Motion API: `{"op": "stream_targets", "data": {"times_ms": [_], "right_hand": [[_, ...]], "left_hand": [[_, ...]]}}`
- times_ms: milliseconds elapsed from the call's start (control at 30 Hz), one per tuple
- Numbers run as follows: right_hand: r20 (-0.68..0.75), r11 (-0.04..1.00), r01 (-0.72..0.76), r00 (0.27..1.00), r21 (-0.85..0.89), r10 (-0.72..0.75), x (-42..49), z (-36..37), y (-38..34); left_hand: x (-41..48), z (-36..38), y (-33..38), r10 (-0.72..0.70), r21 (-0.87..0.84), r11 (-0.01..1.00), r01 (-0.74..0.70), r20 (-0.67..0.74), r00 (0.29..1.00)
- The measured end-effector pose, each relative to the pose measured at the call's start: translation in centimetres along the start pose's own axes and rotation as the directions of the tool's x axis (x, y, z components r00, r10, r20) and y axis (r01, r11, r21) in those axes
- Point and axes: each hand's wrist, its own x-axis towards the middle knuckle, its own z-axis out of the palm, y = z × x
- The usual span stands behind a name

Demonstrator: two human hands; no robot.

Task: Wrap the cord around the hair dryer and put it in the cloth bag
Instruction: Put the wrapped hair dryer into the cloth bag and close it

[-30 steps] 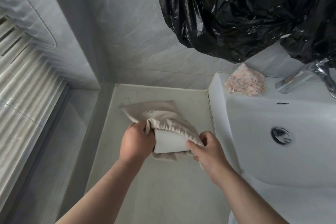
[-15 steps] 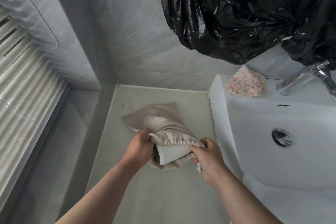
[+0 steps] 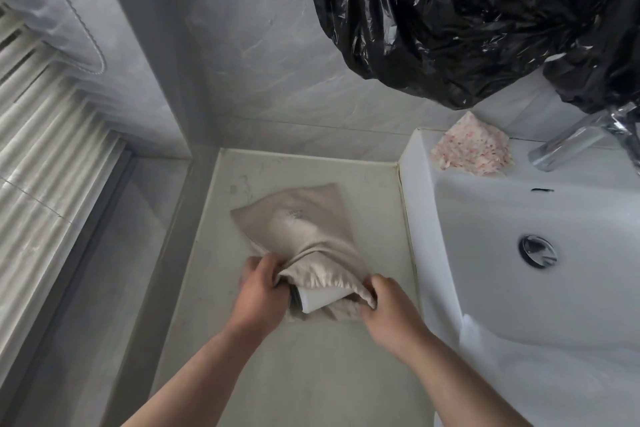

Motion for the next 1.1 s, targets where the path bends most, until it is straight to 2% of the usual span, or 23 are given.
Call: {"op": "stream_targets", "data": {"times_ms": [33, 67, 100, 167, 200, 300, 400, 467, 600, 800, 1000, 1100], "right_hand": [[0.015, 0.988, 0.054, 0.998, -0.145, -0.053, -0.3, 0.0, 0.1], [-0.020, 0.966, 0.122, 0.991, -0.227, -0.130, -0.5, 0.2, 0.5], [-0.082, 0.951, 0.179, 0.975, -0.251, -0.205, -0.9, 0.3, 0.4], [-0.197, 0.917, 0.312, 0.911, -0.250, -0.363, -1.4, 0.5, 0.0], [-0.203, 0.895, 0.372, 0.883, -0.247, -0.423, -1.4, 0.9, -0.1], [-0.103, 0.879, 0.412, 0.889, -0.241, -0.446, -1.1, 1.3, -1.2], [-0.109, 0.885, 0.376, 0.902, -0.274, -0.418, -0.3, 1.3, -1.8], [-0.113, 0.888, 0.364, 0.906, -0.282, -0.407, 0.2, 1.2, -2.0], [-0.086, 0.906, 0.347, 0.923, -0.241, -0.376, 0.6, 0.7, -2.6], [-0.022, 0.891, 0.346, 0.930, -0.293, -0.368, 1.6, 0.2, -2.3], [0.006, 0.932, 0.286, 0.956, -0.224, -0.292, 2.1, -0.4, -2.8], [0.049, 0.925, 0.296, 0.955, -0.238, -0.293, 2.1, -0.6, -3.0]], "left_hand": [[-0.7, -0.2, -0.2, 0.037, 0.060, 0.998, -0.030, -0.129, 0.991], [-1.6, -0.5, -0.3, 0.118, 0.118, 0.989, -0.090, -0.255, 0.960], [-2.4, -0.6, -0.3, 0.232, 0.170, 0.968, -0.186, -0.318, 0.919], [-3.9, -0.4, -0.5, 0.404, 0.220, 0.909, -0.355, -0.252, 0.879], [-4.2, 0.0, -0.7, 0.416, 0.199, 0.904, -0.379, -0.197, 0.888], [-3.4, 1.0, -1.3, 0.287, 0.085, 0.957, -0.276, -0.172, 0.942], [-1.9, 1.1, -0.9, 0.174, 0.013, 0.985, -0.174, -0.101, 0.980], [-1.2, 1.0, -0.7, 0.171, 0.041, 0.985, -0.169, -0.074, 0.982], [-0.2, 0.7, -1.3, 0.160, 0.122, 0.982, -0.146, -0.111, 0.981], [1.0, 0.9, -1.3, 0.111, 0.256, 0.963, -0.079, -0.112, 0.987], [1.5, 0.7, -1.3, 0.204, 0.307, 0.933, -0.185, -0.029, 0.979], [1.7, 0.5, -1.4, 0.215, 0.391, 0.898, -0.200, 0.005, 0.977]]}}
